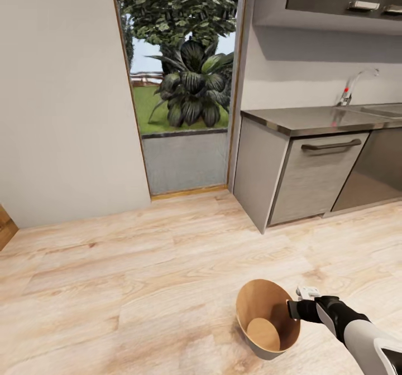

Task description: Put the three can of soda from the living room inside the tash can in the kitchen.

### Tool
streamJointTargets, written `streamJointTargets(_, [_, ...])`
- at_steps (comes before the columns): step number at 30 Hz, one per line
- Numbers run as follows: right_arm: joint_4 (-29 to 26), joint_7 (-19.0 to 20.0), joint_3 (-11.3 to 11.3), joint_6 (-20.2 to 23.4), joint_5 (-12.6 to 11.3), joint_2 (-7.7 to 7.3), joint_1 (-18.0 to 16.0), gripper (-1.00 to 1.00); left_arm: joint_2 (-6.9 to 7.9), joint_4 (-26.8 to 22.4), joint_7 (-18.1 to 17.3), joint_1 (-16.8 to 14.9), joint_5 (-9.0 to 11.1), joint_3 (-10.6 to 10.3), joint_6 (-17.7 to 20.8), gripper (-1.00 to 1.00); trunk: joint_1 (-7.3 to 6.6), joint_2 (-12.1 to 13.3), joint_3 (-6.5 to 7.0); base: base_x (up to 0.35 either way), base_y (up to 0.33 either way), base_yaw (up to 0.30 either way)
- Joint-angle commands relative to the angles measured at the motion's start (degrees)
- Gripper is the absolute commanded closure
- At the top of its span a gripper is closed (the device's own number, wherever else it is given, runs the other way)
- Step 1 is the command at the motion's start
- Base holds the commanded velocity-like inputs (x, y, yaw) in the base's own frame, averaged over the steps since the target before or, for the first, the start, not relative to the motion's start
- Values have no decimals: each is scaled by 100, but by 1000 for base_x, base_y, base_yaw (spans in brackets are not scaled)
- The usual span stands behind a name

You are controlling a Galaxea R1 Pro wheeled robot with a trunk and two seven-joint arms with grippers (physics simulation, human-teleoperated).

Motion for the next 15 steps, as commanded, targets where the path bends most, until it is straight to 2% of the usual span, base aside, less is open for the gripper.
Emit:
streamJointTargets(1, [-4, 53, -79, -11, -74, 1, 4, 100, 0, 2, 0, 0, -1, -2, 0, -100, -23, 41, 19, 0, 0, 0])
streamJointTargets(9, [2, 57, -70, -101, -83, 8, 32, 100, -2, 2, 2, 0, 1, -12, 0, -100, -199, 362, 163, 0, 0, 0])
streamJointTargets(15, [3, 56, -76, -104, -75, 70, 34, 100, -2, 1, 2, 0, 4, -10, 0, -100, -330, 603, 270, 0, 0, 0])
